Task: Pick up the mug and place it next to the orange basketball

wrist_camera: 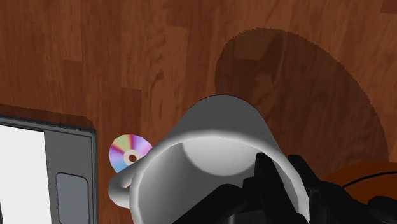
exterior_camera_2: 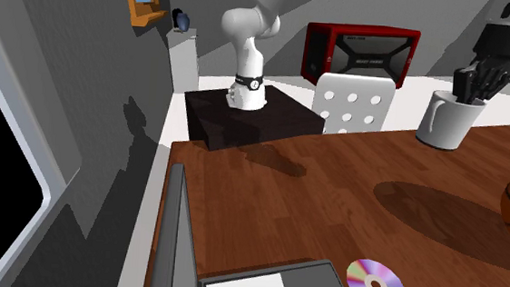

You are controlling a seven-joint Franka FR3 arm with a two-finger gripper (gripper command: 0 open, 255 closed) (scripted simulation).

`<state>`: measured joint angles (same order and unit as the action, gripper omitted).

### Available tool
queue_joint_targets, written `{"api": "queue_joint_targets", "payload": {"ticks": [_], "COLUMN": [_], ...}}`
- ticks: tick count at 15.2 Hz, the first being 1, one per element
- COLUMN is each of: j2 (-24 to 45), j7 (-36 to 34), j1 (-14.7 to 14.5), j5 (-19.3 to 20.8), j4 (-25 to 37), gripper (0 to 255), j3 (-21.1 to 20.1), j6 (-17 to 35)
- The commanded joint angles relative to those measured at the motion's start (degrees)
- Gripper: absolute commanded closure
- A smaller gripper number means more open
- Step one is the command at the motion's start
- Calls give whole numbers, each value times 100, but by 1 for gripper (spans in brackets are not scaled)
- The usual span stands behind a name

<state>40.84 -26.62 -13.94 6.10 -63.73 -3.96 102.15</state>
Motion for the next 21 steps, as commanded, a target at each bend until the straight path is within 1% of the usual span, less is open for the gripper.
{"api": "queue_joint_targets", "payload": {"ticks": [1, 10, 21], "j2": [3, 154, 481], "j7": [-12, -56, -106], "j1": [3, 13, 13], "j5": [4, 25, 59], "j4": [-145, -587, -890], "gripper": [255, 255, 255], "j3": [1, 10, 30], "j6": [152, 743, 1371]}}
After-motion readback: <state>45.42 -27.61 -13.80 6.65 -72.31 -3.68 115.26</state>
